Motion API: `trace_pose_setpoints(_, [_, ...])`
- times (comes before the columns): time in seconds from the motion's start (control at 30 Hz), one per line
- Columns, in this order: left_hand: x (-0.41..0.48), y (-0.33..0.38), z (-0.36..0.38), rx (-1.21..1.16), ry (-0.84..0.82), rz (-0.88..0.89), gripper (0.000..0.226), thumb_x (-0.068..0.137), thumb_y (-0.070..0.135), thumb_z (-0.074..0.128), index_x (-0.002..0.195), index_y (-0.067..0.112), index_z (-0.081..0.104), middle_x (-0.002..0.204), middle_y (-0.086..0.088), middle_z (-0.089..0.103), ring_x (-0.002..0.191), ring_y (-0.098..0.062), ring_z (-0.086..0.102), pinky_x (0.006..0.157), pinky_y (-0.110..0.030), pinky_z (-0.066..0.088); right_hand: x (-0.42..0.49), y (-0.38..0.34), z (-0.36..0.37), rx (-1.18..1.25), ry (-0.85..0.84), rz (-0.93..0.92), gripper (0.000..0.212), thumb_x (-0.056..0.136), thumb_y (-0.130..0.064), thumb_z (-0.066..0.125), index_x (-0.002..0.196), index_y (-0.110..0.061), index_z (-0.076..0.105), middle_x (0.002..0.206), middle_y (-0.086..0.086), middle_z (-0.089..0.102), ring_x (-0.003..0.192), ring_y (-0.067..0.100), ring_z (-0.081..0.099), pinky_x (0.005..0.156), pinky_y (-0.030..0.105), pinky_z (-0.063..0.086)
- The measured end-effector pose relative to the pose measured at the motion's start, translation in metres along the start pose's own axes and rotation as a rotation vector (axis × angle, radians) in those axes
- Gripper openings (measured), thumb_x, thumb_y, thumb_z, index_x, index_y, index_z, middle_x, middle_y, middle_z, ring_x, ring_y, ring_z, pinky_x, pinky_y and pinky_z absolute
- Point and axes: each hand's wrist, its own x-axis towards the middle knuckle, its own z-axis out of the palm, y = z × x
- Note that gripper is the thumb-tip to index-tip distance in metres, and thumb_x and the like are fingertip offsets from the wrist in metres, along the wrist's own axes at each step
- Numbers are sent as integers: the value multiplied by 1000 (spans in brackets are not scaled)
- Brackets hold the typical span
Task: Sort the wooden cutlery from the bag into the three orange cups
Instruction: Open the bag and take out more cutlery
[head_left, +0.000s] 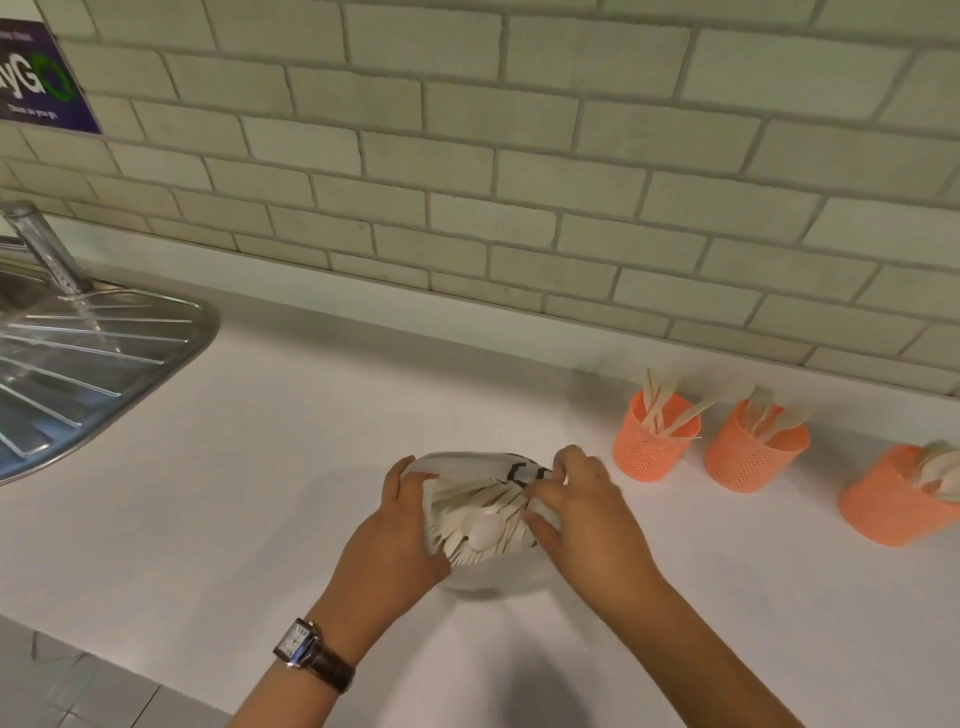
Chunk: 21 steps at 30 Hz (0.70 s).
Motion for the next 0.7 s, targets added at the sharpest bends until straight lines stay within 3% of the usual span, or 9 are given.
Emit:
trace_pose_setpoints(0.03, [1,1,1,-9,-3,4,73,71,25,70,131,23,30,152,5,13,70,-17,61,52,-20,43,-1,-8,1,60,-23,-27,18,84,-21,58,96,-15,70,100,6,57,92,27,58,72,29,42])
trace_pose_setpoints(0.13, [4,3,4,-9,-19,5,74,71,26,71,132,24,29,154,3,10,73,-18,63,58,-25,48,6,-14,25,148,-290,-23,33,91,-7,44,120,-10,60,122,8,57,113,25,54,90,23,38])
trace_pose_setpoints(0.33, [7,0,8,-20,-29,48,85,69,26,70,138,31,21,152,8,9,69,-15,58,53,-21,45,51,21,66,-183,-520,-26,69,84,1,52,146,-5,21,146,16,37,133,30,38,112,33,29])
trace_pose_setpoints(0.4, [9,0,8,-24,-24,56,84,69,27,70,138,31,22,151,9,11,70,-15,59,53,-23,48,59,29,77,-249,-542,-110,67,81,1,55,143,-5,28,142,16,41,130,33,41,109,39,33])
trace_pose_setpoints(0.53, [9,1,10,-45,-43,59,81,70,25,69,137,30,25,150,11,13,71,-16,60,54,-24,49,69,33,84,-280,-519,-262,40,78,-3,56,118,-8,54,120,13,56,108,34,51,92,43,43])
trace_pose_setpoints(0.7, [6,-4,10,-71,-67,63,80,72,28,67,139,27,24,149,10,14,76,-15,59,57,-19,46,73,33,80,-222,-536,-295,49,66,-17,72,113,-15,58,111,6,58,98,27,54,84,36,42])
